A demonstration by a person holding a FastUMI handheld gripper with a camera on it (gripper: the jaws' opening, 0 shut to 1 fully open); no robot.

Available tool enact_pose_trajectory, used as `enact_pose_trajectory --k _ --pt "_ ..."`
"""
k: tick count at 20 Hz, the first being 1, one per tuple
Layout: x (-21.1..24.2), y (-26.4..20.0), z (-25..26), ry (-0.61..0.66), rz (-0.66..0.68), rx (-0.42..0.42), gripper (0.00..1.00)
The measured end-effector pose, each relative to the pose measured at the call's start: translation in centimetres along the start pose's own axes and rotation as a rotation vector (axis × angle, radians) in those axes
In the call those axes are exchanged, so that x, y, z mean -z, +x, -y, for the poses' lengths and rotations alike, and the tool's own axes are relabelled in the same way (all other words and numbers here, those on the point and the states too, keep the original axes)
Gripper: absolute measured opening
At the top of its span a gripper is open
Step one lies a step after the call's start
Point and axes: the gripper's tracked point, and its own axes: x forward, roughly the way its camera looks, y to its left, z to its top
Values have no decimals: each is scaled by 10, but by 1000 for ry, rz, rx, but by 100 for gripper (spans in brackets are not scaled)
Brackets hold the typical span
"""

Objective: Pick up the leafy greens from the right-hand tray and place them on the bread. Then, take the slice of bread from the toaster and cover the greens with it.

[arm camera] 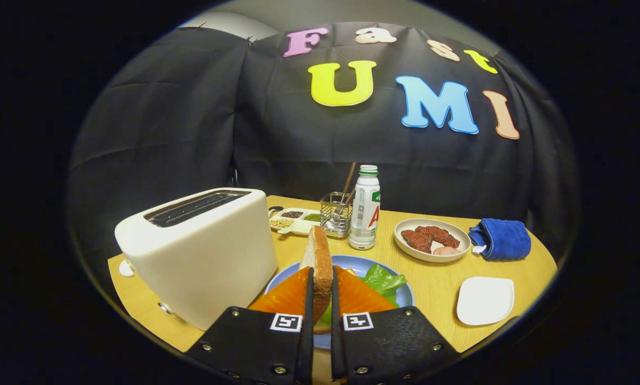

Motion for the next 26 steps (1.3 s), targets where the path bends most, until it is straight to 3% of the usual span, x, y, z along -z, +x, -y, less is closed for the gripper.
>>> enact_pose_trajectory --k 6,12,16,21,26 --pt "6 4 7 -17 -14 4 19" --pt "18 6 26 -10 -32 43 39" --pt "19 5 33 6 -36 50 41" --pt "25 6 54 -8 -46 88 54" --pt "25 -8 88 24 -27 122 55"
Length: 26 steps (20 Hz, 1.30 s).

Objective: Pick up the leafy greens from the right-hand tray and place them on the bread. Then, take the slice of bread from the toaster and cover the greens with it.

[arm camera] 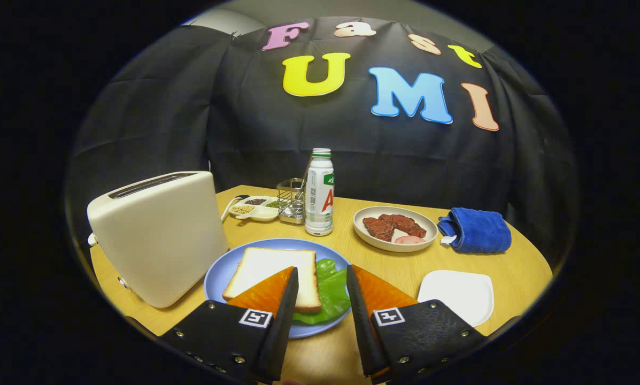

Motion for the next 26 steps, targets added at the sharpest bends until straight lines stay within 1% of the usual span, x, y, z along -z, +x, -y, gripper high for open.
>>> enact_pose_trajectory --k 8,11,14,16,19,22,23,24,25,26 --pt "-12 -24 57 44 80 58 55" --pt "-21 -32 86 39 136 114 55" --pt "-31 -42 99 51 200 95 55" --pt "-34 -51 108 26 219 53 55" --pt "-31 -67 138 -20 237 53 55" --pt "-27 -87 179 -52 256 68 55" --pt "-21 -91 192 -52 234 62 56" --pt "-12 -98 202 -41 209 32 71" --pt "-8 -105 211 -19 197 10 76" --pt "-7 -114 230 15 204 8 91"
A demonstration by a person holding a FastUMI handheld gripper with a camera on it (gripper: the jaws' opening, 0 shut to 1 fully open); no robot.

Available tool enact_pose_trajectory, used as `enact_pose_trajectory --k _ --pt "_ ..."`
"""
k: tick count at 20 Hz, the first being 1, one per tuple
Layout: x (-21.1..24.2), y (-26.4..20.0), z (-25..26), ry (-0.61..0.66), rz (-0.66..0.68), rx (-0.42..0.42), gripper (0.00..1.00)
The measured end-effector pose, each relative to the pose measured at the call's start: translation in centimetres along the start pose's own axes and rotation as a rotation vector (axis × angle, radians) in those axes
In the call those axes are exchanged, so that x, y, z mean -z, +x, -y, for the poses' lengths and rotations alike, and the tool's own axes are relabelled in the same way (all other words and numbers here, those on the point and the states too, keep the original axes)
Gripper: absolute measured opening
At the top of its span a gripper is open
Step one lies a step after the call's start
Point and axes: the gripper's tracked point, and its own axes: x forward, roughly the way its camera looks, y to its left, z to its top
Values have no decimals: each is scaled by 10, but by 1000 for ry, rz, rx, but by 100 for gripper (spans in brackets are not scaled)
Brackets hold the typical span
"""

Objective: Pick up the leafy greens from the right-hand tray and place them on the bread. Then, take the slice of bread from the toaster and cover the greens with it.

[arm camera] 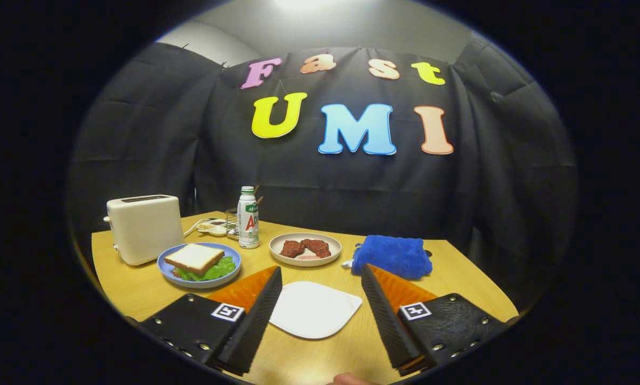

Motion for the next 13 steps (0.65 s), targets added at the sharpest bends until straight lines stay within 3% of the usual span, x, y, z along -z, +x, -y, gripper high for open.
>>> enact_pose_trajectory --k 1,2,5,7,13 --pt "-3 -6 19 24 19 15 98" --pt "-7 -16 45 44 45 38 98" --pt "-25 -46 122 62 145 114 98" --pt "-35 -59 165 16 224 107 98" --pt "-35 -82 294 -12 308 205 98"
